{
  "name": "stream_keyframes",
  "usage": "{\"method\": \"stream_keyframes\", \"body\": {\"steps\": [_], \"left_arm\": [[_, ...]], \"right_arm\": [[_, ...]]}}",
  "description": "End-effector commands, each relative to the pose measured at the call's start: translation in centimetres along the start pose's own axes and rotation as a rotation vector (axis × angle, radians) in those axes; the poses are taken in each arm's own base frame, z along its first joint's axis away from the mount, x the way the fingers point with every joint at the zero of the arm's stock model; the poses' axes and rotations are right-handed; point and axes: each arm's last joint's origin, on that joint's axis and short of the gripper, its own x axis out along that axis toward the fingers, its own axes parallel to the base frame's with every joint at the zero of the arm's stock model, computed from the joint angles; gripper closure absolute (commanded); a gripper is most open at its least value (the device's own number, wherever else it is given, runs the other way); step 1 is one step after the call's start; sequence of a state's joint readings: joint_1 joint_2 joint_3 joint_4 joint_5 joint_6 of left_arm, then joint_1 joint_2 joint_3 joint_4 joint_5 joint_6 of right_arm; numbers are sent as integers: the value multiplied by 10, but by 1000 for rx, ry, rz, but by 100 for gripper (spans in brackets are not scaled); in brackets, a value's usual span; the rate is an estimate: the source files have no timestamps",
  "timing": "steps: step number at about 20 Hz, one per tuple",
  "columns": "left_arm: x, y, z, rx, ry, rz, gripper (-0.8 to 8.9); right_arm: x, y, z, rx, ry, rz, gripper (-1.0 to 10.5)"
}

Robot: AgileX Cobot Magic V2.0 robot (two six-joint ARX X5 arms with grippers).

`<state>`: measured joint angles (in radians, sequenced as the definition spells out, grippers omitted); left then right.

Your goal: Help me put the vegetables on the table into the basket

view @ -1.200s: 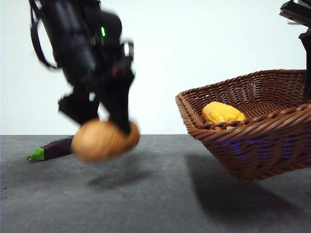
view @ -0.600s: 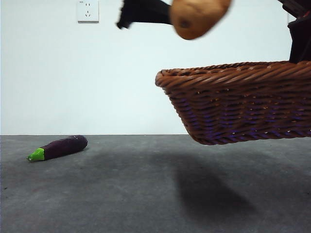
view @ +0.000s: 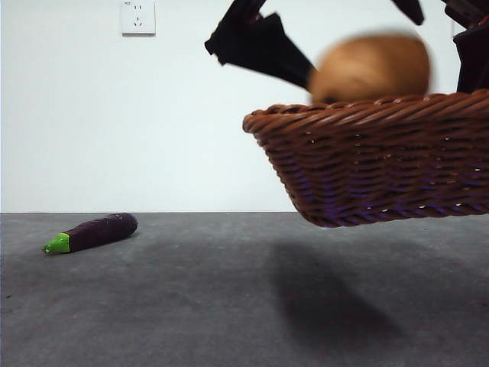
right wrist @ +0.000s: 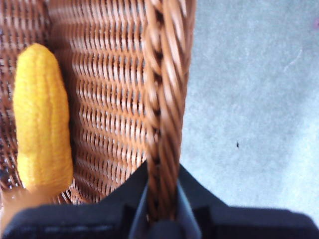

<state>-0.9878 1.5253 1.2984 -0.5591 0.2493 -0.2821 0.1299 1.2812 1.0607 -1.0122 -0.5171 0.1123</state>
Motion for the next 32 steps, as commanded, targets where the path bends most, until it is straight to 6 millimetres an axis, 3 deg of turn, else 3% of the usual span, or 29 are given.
{"method": "stream_keyframes", "body": {"steps": [1,5,8,10,13,16,20,23,27,32], "left_arm": [[4,-1,0,4,-6,-19,179],[-14,6,1,64,-29,49,187],[-36,31,-6,100,15,438,187],[-50,65,-10,56,89,657,187],[-75,125,-7,-76,87,778,187],[-93,190,-9,-209,12,706,188],[-80,265,-22,-312,10,741,188],[-56,304,-29,-340,25,699,188],[-34,334,-16,-343,55,693,189],[-20,346,-17,-362,83,694,283]], "right_arm": [[-2,3,1,-7,-8,20,963],[-2,2,0,-1,5,17,963],[-2,2,0,-2,4,15,963],[-2,2,0,-3,4,15,963],[-2,2,0,-6,4,14,963],[-2,2,0,-7,5,15,963],[-2,2,0,-9,4,15,963],[-2,2,0,-13,2,15,963],[-2,2,3,-28,-24,10,963],[-2,3,4,-35,-35,11,963]]}}
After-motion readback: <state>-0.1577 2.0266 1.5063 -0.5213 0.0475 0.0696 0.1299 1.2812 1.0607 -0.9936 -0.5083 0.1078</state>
